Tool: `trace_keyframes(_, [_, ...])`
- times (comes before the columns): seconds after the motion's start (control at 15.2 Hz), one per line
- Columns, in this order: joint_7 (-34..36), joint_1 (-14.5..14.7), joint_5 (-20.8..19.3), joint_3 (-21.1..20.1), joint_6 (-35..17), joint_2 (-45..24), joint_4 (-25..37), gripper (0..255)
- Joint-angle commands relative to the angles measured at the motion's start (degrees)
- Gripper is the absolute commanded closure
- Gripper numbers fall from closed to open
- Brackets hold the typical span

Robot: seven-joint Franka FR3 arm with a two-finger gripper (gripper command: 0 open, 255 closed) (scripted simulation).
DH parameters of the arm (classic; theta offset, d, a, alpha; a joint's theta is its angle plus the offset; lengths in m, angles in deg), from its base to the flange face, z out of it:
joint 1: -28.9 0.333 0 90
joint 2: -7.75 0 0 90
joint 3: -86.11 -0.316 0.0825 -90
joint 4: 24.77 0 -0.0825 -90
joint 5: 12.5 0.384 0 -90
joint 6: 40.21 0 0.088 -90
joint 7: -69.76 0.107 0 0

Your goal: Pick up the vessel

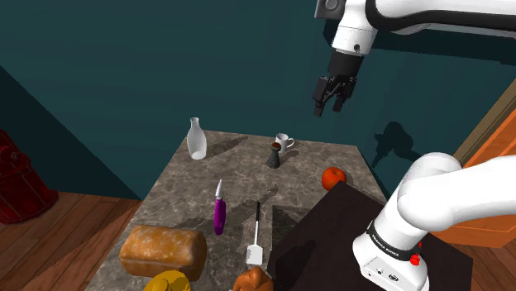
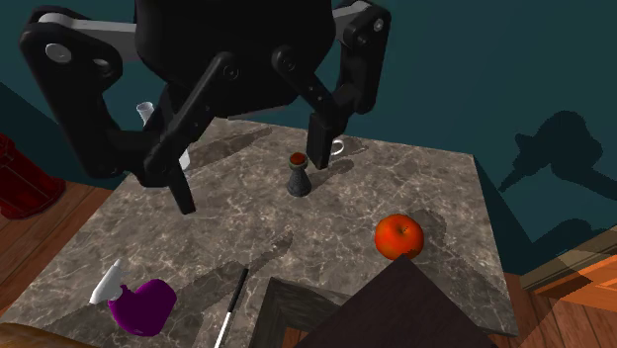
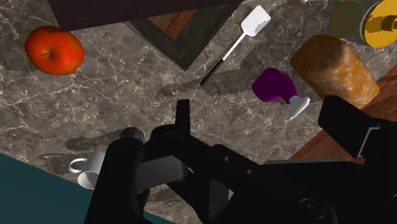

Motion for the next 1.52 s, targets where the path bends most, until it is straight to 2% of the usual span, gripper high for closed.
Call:
trace_keyframes(0.0, [0.00, 0.00, 0.00, 0.00, 0.00, 0.00, 0.00, 0])
trace_keyframes(0.73, [-7.64, -2.02, -4.32, 4.89, -19.65, -16.99, -3.18, 0])
trace_keyframes(1.45, [-14.97, -3.24, -4.87, 9.32, -36.06, -40.07, 3.35, 0])
